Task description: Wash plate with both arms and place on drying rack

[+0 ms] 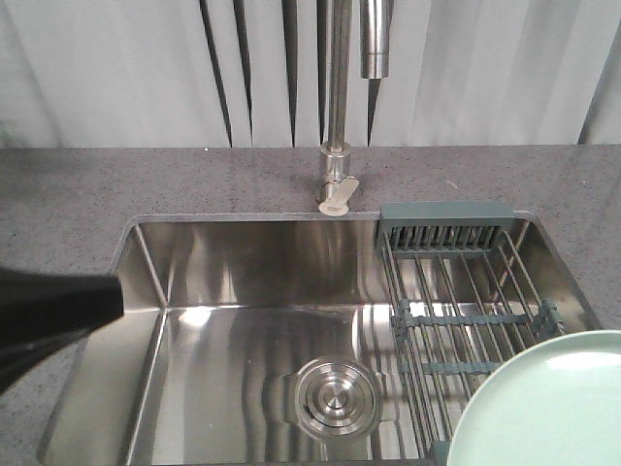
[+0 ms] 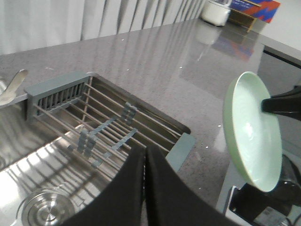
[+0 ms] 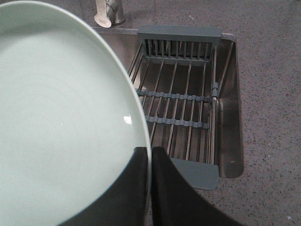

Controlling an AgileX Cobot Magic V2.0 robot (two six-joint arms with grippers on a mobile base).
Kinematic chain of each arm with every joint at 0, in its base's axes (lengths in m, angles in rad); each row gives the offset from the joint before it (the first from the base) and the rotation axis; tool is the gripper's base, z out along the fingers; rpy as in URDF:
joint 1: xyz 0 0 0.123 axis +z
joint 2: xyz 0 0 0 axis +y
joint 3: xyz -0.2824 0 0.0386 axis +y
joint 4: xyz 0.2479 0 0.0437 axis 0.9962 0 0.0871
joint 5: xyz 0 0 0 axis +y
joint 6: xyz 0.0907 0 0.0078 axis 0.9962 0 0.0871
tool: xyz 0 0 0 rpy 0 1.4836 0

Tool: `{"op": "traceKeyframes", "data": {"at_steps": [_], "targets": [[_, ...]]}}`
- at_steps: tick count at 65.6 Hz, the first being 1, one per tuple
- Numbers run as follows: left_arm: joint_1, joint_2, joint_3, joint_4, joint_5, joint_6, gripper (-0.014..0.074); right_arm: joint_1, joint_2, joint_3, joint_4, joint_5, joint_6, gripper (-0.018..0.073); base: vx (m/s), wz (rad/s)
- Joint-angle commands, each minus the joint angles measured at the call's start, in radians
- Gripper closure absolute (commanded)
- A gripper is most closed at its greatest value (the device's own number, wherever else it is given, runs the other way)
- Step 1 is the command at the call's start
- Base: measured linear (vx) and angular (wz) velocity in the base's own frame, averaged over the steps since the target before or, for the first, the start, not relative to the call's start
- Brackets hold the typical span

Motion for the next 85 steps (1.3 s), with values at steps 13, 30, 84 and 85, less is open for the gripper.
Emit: {"op": "traceKeyframes", "data": {"at_steps": [13, 30, 84, 85], "targets": [[0.003, -0.338, 0.257, 0.022, 0.246, 0.007, 0.0603, -0.004, 0.078, -0.022, 0.113, -0.061, -0.006, 0.0564, 0.00, 0.00], [0.003, -0.513, 0.293, 0.022, 0.417, 0.008, 0.0603, -0.004, 0.438, -0.026, 0.400, -0.204, -0.299, 0.0564, 0.00, 0.00], [0.003, -0.521, 0.293, 0.022, 0.341, 0.008, 0.0603, -0.062, 1.521, -0.609, 0.443, -0.515, -0.404, 0.0563, 0.00, 0.00], [0.003, -0.521, 0.293, 0.022, 0.340, 0.008, 0.0603, -0.073, 1.518, -0.609, 0.432, -0.506, -0.404, 0.0563, 0.00, 0.00]]}}
